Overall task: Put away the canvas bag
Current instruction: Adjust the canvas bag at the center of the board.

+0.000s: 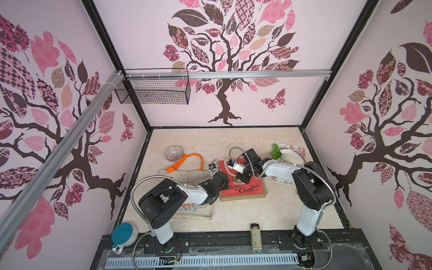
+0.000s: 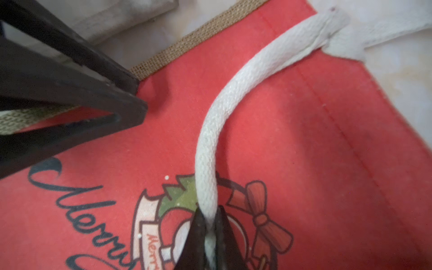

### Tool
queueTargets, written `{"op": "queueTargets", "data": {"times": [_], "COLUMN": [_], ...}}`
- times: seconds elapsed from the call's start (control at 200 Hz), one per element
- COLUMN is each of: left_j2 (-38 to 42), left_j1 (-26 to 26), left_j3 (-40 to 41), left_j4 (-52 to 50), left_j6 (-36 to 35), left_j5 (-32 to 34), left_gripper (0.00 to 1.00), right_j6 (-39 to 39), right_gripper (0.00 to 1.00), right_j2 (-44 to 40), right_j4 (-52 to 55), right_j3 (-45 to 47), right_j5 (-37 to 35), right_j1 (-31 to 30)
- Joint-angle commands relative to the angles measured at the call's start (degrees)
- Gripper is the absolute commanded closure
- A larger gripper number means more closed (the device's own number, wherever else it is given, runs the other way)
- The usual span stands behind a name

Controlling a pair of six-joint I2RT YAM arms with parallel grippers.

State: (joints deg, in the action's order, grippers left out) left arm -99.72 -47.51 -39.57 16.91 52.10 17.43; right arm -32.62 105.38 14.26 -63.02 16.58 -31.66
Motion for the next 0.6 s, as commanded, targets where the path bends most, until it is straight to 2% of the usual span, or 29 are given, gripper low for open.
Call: {"op": "queueTargets", "data": {"times": [0.0,0.18,0.255,0.435,0.465,0.49,0.53,0.565,0.595], "left_j2": [-2.3,-2.3,-2.4,-2.5,-2.4,-2.3,-2.1,-1.9,-1.7], "left_j1": [0.1,-1.2,-2.4,-3.5,-3.6,-3.6,-3.8,-3.9,-4.0], "left_j3": [0.3,-1.5,-1.7,-2.2,-2.4,-2.5,-2.5,-2.5,-2.4], "left_j4": [0.0,-3.1,-3.9,-5.7,-6.1,-6.6,-7.0,-7.2,-7.2], "left_j6": [-1.5,-5.4,-6.2,-6.9,-7.2,-7.4,-7.7,-7.7,-7.6], "left_j5": [-2.6,-2.2,-1.0,0.1,0.4,0.7,0.9,1.2,1.3], "left_gripper": [0.75,0.76,0.76,0.77,0.77,0.77,0.77,0.77,0.78], "right_j6": [-0.8,-1.2,-1.6,-3.4,-3.4,-3.3,-3.1,-2.8,-2.7], "right_gripper": [0.92,0.88,0.82,0.79,0.73,0.56,0.4,0.3,0.26], "right_j2": [-3.3,0.2,1.6,4.8,5.3,5.7,6.5,7.5,8.7], "right_j4": [3.8,12.1,10.7,5.9,3.8,1.5,-2.1,-4.9,-6.7], "right_j3": [-5.9,-15.5,-17.3,-21.0,-21.0,-20.8,-20.3,-20.2,-20.8], "right_j5": [1.5,-2.0,-4.4,-12.9,-13.6,-14.5,-15.9,-17.2,-18.4], "right_j1": [0.8,2.9,3.4,3.5,3.5,3.5,3.5,3.5,3.5]}}
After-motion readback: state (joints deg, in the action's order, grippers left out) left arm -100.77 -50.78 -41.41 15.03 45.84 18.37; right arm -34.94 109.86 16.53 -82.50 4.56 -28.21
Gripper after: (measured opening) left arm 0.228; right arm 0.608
